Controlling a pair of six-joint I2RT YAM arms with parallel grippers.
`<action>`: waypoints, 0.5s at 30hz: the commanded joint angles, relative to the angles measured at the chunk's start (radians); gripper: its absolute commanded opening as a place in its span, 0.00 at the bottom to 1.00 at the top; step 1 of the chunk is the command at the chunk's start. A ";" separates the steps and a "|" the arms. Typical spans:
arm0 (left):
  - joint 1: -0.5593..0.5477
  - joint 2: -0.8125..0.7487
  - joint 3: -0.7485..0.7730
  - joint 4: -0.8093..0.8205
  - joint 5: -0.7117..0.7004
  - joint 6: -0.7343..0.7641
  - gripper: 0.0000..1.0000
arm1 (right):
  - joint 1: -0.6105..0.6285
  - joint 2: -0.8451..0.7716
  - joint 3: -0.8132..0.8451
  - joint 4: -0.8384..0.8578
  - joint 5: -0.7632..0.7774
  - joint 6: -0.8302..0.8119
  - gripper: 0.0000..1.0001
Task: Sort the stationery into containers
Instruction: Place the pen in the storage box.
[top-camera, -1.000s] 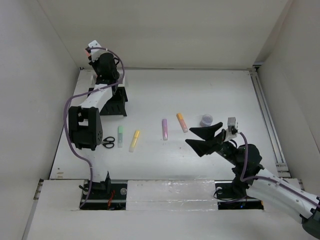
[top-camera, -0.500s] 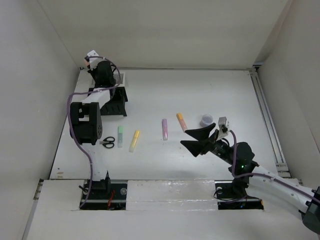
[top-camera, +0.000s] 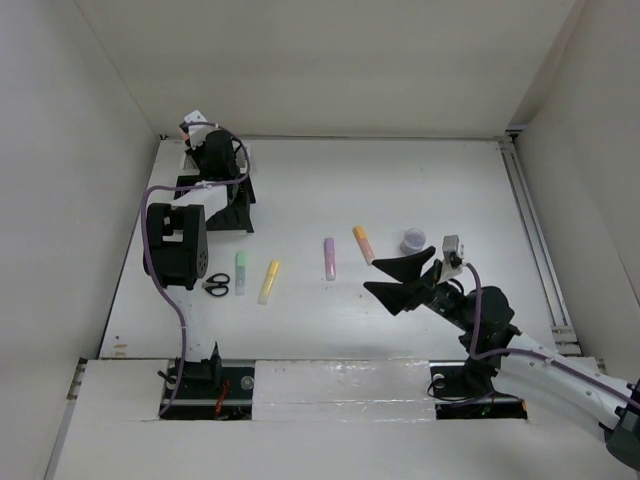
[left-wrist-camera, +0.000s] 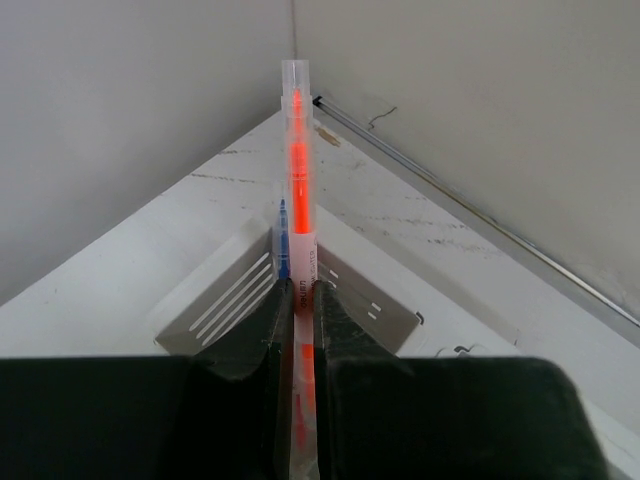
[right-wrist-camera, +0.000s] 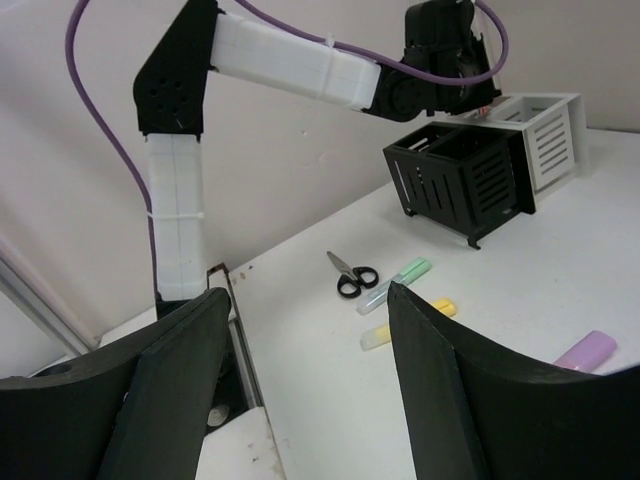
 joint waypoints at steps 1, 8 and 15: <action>0.005 -0.025 -0.007 0.020 -0.013 -0.035 0.00 | 0.010 -0.024 0.002 0.036 -0.001 -0.016 0.70; 0.005 -0.044 -0.007 0.007 -0.022 -0.035 0.36 | 0.010 -0.035 -0.007 0.036 0.018 0.003 0.70; -0.027 -0.123 -0.005 -0.011 -0.004 -0.045 0.47 | 0.010 -0.035 -0.007 0.036 0.027 0.003 0.70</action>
